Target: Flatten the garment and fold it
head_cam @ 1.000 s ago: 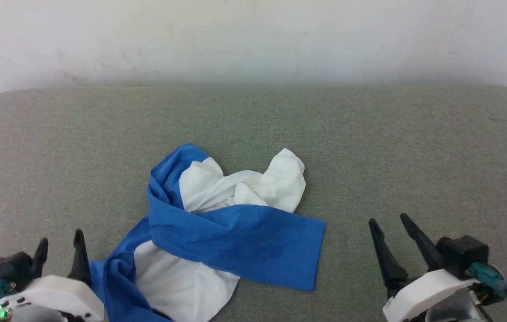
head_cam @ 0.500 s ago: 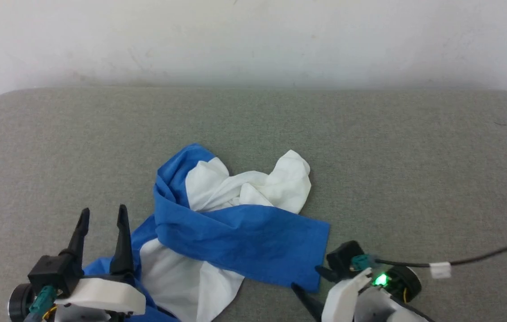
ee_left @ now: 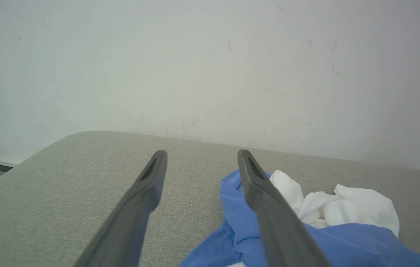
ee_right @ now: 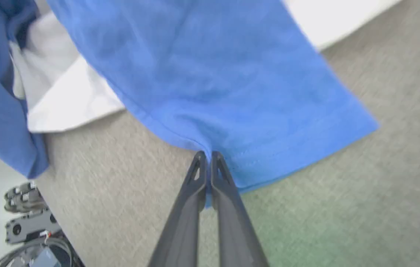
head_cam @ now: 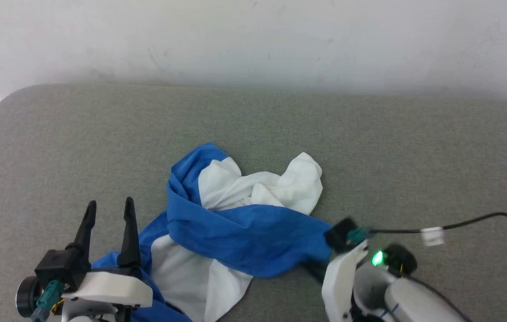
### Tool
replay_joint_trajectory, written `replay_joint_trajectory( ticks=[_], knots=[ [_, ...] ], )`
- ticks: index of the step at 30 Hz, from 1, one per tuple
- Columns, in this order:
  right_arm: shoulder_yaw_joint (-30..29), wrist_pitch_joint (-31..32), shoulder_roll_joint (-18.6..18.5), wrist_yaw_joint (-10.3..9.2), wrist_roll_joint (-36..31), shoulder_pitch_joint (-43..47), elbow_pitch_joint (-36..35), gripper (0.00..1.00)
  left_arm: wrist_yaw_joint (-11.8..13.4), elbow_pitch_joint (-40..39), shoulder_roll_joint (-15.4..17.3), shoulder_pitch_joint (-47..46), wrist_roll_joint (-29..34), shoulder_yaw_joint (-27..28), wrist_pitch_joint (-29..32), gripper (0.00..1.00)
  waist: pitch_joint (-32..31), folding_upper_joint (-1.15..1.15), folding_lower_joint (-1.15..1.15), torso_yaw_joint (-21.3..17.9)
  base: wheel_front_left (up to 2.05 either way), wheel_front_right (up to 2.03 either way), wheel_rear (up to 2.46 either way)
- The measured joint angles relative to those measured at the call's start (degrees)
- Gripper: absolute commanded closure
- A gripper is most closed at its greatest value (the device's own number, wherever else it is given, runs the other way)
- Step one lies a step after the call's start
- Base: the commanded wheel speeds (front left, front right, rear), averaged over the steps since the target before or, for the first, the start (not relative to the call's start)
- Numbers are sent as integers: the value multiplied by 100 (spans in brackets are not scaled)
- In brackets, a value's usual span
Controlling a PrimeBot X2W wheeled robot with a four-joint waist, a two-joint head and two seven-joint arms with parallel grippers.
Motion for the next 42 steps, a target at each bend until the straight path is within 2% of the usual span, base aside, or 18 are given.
replay_joint_trajectory(
  ticks=[4,8,12,15,20,26,27,28,29,34,37,42],
  knots=[
    [-838,-928,-20,3,-202,-38,-666,100,-24,-10,-37,16,59,87,-4,0,-32,0,0,-98,0,0,0],
    [-2326,-1300,-57,3,-648,165,-1446,100,-59,-4,-82,30,94,145,-3,0,-55,0,0,-226,0,0,0],
    [-4134,-1055,55,2,-1191,994,-2189,100,-101,7,-123,70,136,180,-4,0,-74,0,0,-352,0,0,0],
    [-5265,-677,354,2,-1512,1711,-2686,100,-131,29,-136,83,137,200,-4,0,-88,0,0,-445,0,0,0],
    [-6736,-233,758,3,-1707,2675,-2984,100,-202,84,-171,82,143,218,-4,0,-115,0,0,-522,0,0,0],
    [-8054,-90,859,2,-1981,3168,-2642,100,-259,119,-188,82,189,240,-4,0,-134,0,-1,-554,0,0,0],
    [-8120,-71,858,2,-2008,3183,-2547,71,-260,129,-193,82,196,241,-4,0,-135,0,-1,-555,0,0,0],
    [-8109,-60,859,2,-1967,3181,-2449,24,-263,140,-197,82,197,243,-4,0,-136,0,-1,-554,0,0,0],
    [-8015,-79,861,2,-1916,3177,-2403,0,-283,158,-200,82,202,246,-4,0,-137,0,0,-552,0,0,0],
    [-7115,-350,870,2,-1605,2861,-2668,0,-311,207,-213,80,240,264,-4,0,-143,0,0,-534,0,0,0],
    [-6269,-278,866,2,-1613,2608,-2820,0,-314,211,-224,78,257,277,-4,0,-140,0,-1,-526,0,0,0],
    [-4769,110,619,2,-1581,2114,-2360,0,-361,218,-286,35,293,272,-4,0,-82,0,0,-473,0,0,0]
  ],
)
